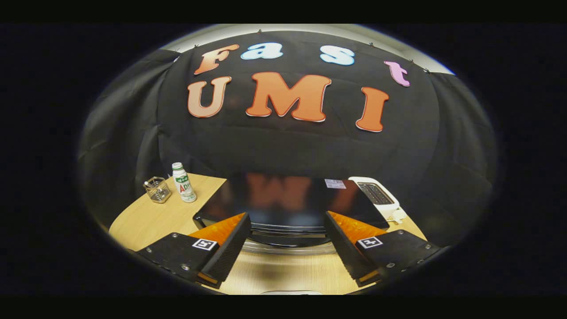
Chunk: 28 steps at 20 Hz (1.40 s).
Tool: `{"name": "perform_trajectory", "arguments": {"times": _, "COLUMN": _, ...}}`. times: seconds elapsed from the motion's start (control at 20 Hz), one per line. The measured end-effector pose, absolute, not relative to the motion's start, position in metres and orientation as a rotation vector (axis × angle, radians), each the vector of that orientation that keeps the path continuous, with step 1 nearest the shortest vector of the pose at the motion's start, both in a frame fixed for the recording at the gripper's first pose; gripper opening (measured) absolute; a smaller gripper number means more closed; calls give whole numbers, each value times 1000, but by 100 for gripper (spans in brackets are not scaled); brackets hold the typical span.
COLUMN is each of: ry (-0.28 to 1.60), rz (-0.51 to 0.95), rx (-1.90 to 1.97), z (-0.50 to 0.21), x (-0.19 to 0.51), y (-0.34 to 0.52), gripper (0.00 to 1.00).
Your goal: Open the toaster oven, put the food inside, and close the toaster oven door.
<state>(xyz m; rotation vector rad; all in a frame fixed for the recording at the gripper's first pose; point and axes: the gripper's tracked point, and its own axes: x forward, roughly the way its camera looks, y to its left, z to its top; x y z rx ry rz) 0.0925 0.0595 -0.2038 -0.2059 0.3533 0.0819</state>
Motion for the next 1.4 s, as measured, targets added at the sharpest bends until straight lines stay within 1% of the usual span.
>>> {"name": "perform_trajectory", "arguments": {"times": 0.2, "ry": 388, "rz": 74, "rx": -156, "z": -230, "x": 95, "y": 52, "gripper": 100}}
{"name": "perform_trajectory", "arguments": {"times": 0.5, "ry": 339, "rz": 76, "rx": -99, "z": -230, "x": 96, "y": 52, "gripper": 100}}
{"name": "perform_trajectory", "arguments": {"times": 0.75, "ry": 341, "rz": 75, "rx": -99, "z": -232, "x": 84, "y": 51, "gripper": 100}}
{"name": "perform_trajectory", "arguments": {"times": 1.1, "ry": 366, "rz": 71, "rx": -96, "z": -242, "x": 43, "y": 45, "gripper": 100}}
{"name": "perform_trajectory", "arguments": {"times": 1.4, "ry": 390, "rz": 67, "rx": -93, "z": -266, "x": 3, "y": 39, "gripper": 100}}
